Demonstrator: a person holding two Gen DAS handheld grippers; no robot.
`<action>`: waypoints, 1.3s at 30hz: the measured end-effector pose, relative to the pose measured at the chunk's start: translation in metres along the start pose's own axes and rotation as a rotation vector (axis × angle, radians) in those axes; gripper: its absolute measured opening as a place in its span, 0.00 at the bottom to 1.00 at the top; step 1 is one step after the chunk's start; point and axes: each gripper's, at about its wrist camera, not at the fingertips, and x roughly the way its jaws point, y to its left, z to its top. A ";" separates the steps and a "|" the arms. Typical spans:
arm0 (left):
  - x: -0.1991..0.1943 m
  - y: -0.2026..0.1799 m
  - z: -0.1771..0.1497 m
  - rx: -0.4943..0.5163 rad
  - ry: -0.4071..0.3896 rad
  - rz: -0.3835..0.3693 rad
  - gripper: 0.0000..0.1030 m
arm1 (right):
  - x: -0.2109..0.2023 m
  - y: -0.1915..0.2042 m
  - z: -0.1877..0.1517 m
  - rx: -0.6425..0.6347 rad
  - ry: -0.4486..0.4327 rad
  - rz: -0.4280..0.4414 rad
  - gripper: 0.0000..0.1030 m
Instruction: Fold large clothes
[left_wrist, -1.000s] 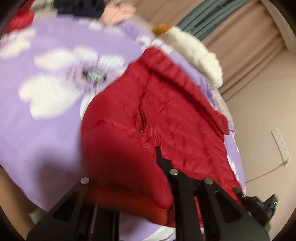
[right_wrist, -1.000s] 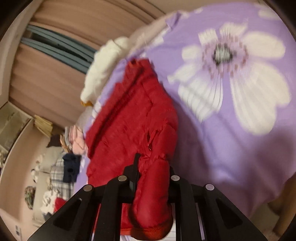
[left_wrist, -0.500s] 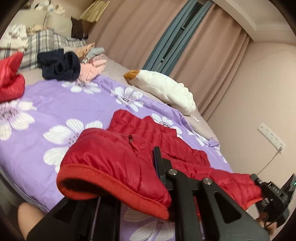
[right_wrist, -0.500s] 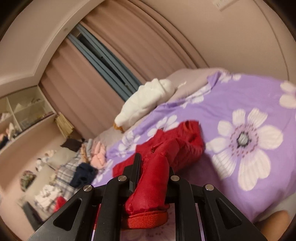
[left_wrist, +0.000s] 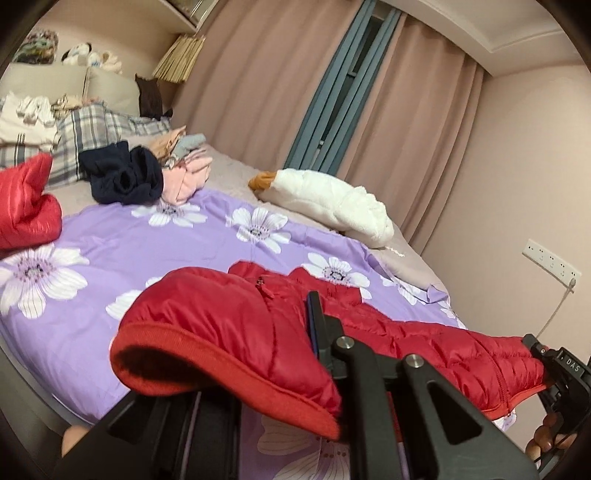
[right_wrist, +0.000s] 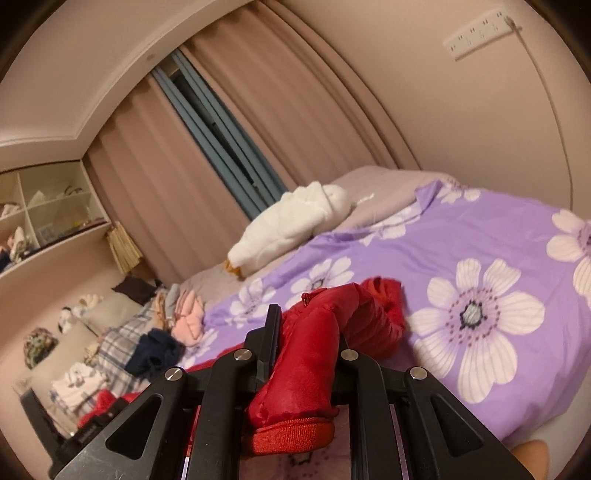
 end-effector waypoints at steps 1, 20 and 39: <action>-0.003 -0.002 0.002 0.008 -0.016 -0.004 0.13 | -0.002 0.002 0.001 -0.008 -0.008 0.000 0.16; 0.052 -0.020 0.023 0.109 -0.067 0.039 0.14 | 0.044 0.007 0.023 -0.091 -0.061 -0.048 0.16; 0.109 -0.019 0.036 0.095 -0.055 0.056 0.16 | 0.085 0.016 0.036 -0.129 -0.060 -0.084 0.16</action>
